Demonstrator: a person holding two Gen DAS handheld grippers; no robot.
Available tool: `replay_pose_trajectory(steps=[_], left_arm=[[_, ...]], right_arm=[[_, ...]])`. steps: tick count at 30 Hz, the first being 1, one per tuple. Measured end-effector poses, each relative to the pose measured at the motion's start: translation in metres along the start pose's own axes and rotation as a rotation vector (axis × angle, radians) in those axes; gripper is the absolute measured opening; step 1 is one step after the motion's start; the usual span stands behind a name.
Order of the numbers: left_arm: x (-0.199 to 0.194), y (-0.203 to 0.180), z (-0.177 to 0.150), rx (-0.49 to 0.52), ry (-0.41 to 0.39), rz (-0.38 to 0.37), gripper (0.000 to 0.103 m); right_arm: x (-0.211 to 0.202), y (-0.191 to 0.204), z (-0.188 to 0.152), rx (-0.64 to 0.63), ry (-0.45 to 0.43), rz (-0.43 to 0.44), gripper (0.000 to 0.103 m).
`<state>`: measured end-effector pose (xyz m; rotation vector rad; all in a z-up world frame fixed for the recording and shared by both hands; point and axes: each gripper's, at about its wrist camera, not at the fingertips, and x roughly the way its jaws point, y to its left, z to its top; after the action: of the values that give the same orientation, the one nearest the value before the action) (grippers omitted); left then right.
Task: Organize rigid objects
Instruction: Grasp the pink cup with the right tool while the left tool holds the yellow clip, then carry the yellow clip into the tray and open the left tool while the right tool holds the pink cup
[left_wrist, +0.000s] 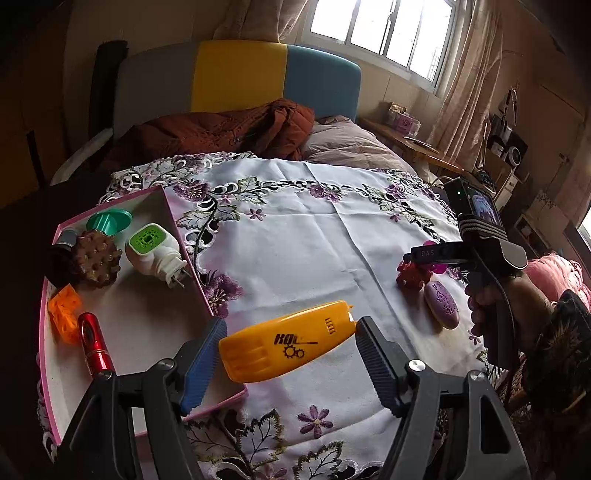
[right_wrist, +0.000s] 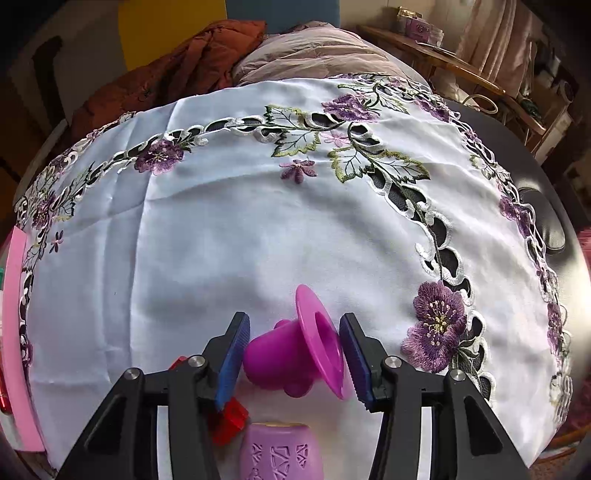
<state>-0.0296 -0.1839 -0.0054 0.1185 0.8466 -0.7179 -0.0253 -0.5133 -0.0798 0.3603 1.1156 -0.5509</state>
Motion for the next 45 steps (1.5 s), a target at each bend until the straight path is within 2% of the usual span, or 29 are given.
replay_pose_trajectory(steps=[18,39,45], left_arm=[[-0.022,0.020,0.003,-0.043,-0.053,0.053,0.073],[-0.027,0.047,-0.005,-0.108,-0.044,0.099,0.073],[-0.042,0.075,-0.006,-0.156,-0.070,0.135,0.073]], right_arm=[[0.001,0.004,-0.002,-0.028,-0.003,-0.020,0.051],[0.000,0.010,-0.004,-0.081,-0.020,-0.053,0.051],[0.000,0.011,-0.005,-0.086,-0.022,-0.056,0.051]])
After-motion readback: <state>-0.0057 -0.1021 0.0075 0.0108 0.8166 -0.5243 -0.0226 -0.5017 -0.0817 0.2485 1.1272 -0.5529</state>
